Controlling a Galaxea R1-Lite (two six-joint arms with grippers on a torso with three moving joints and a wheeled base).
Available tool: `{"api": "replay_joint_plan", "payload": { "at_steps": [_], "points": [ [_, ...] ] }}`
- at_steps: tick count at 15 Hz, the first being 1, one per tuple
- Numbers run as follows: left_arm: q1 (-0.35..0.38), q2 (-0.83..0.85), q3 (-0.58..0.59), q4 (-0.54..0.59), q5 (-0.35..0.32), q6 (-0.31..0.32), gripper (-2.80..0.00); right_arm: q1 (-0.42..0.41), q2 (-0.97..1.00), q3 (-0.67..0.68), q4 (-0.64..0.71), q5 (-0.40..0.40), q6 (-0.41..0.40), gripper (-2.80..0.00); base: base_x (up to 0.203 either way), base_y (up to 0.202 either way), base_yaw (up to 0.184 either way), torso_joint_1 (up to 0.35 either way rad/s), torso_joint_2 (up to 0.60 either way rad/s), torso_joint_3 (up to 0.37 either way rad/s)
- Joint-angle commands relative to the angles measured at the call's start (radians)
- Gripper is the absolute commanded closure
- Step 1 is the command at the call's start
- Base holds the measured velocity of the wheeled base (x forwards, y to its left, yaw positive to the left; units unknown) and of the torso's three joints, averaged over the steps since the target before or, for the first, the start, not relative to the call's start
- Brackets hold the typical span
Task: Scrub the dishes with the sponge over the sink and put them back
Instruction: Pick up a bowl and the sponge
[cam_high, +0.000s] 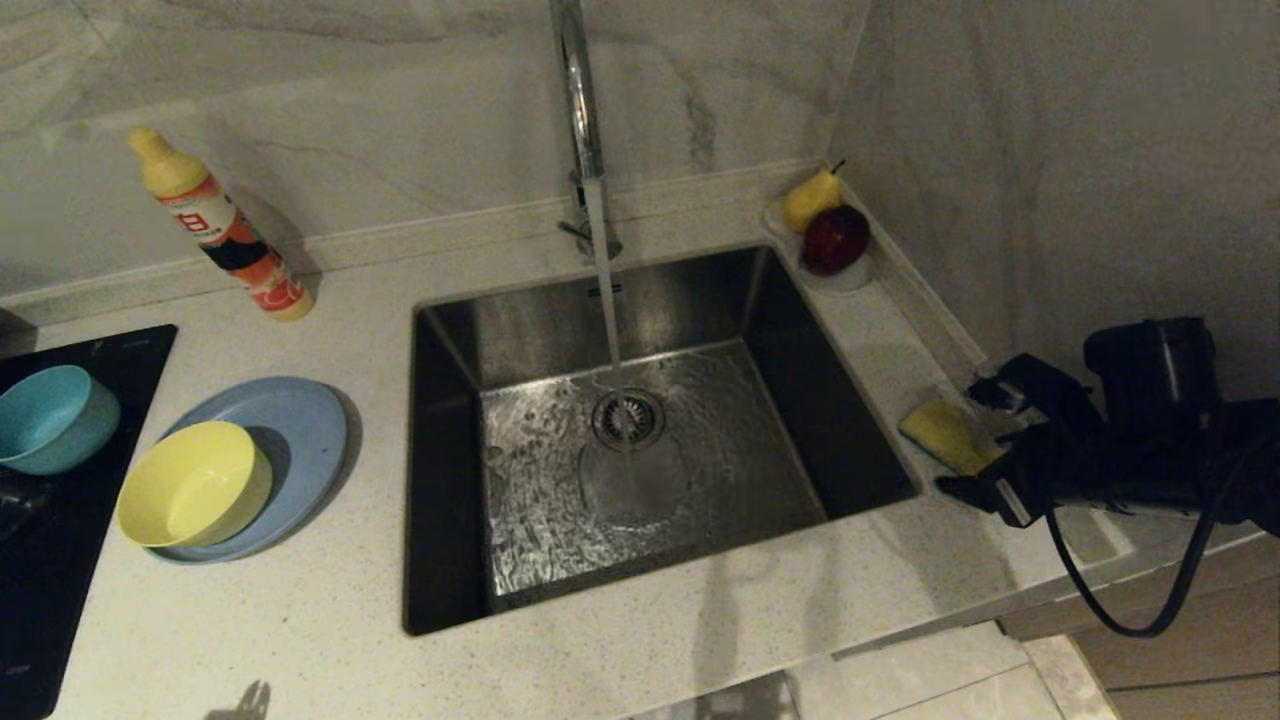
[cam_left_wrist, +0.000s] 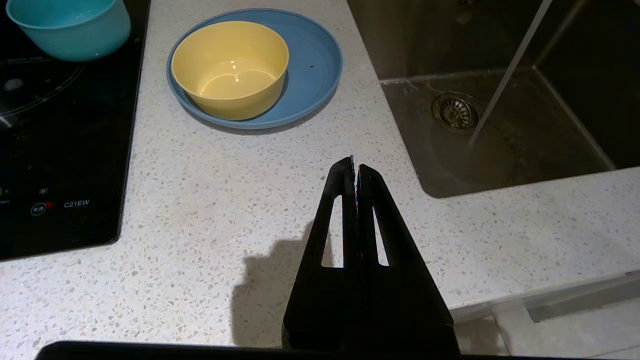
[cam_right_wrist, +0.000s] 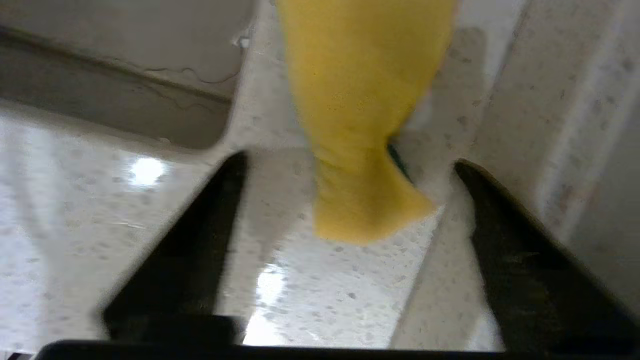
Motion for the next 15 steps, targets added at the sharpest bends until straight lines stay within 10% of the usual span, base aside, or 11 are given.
{"api": "replay_joint_plan", "payload": {
  "at_steps": [1, 15],
  "points": [
    [0.000, 0.001, 0.040, -0.001, 0.001, -0.001, 0.00, 0.002, -0.009, 0.001, 0.006, 0.001, -0.004, 0.00, 0.000, 0.000, 0.000, 0.000, 0.00, 0.000],
    [0.000, 0.001, 0.040, -0.001, 0.001, -0.001, 0.00, 0.094, -0.187, -0.015, 0.095, 0.001, 0.028, 0.00, 0.000, 0.000, 0.000, 0.000, 0.00, 0.000]
  ]
}}
